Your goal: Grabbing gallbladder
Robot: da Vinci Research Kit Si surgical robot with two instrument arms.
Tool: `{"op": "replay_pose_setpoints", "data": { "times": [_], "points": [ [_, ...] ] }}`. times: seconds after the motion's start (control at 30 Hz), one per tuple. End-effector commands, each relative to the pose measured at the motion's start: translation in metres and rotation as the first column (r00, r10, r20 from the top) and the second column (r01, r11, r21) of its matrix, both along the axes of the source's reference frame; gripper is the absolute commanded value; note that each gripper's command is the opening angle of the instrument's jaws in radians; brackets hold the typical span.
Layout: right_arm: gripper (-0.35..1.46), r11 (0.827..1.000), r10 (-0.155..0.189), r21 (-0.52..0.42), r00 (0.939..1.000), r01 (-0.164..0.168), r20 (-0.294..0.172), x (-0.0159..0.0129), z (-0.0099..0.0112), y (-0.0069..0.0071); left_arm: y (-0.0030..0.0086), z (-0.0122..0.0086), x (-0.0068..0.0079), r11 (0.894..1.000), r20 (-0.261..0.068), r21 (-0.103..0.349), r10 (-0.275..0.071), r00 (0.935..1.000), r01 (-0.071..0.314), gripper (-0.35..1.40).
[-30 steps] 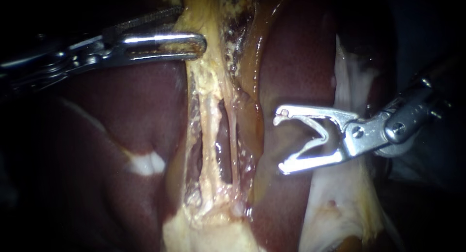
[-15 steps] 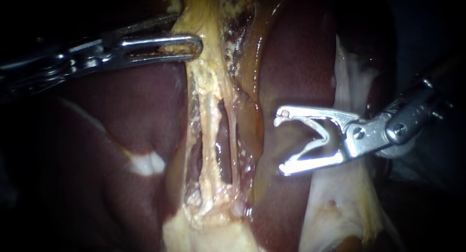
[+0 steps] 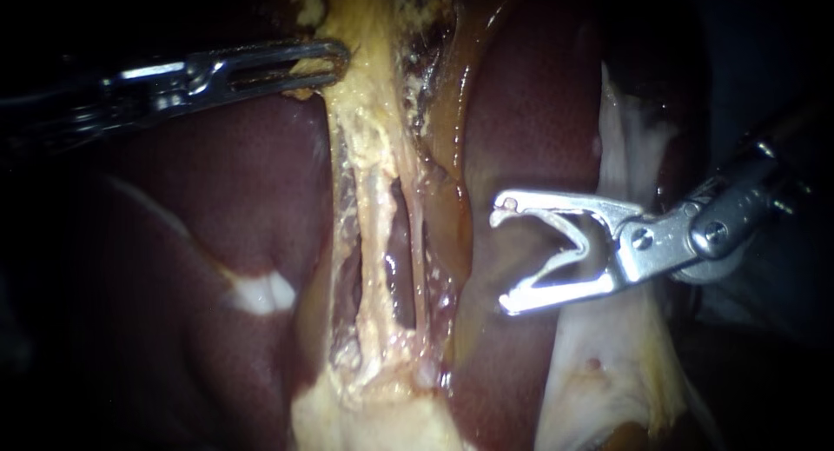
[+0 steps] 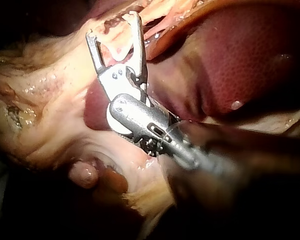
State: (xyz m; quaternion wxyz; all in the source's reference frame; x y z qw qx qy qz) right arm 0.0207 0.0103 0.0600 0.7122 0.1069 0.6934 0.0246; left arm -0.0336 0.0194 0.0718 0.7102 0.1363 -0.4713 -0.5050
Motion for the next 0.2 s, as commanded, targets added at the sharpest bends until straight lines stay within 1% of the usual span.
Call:
{"op": "replay_pose_setpoints", "data": {
  "times": [0.03, 0.2],
  "points": [
    [0.60, 1.000, 0.000, 0.000, 1.0000, 0.000, 0.000, 0.0000, 0.0000, 0.0000, 0.0000, -0.0001, -0.0001, 1.000, -0.001, 0.000, 0.000, 1.0000, 0.000, -0.35],
    [0.60, 1.000, 0.001, 0.000, 1.0000, -0.001, 0.001, 0.0001, 0.0001, 0.0000, 0.0000, -0.0003, -0.0002, 1.000, -0.001, 0.001, -0.001, 1.0000, 0.001, -0.35]
  ]
}}
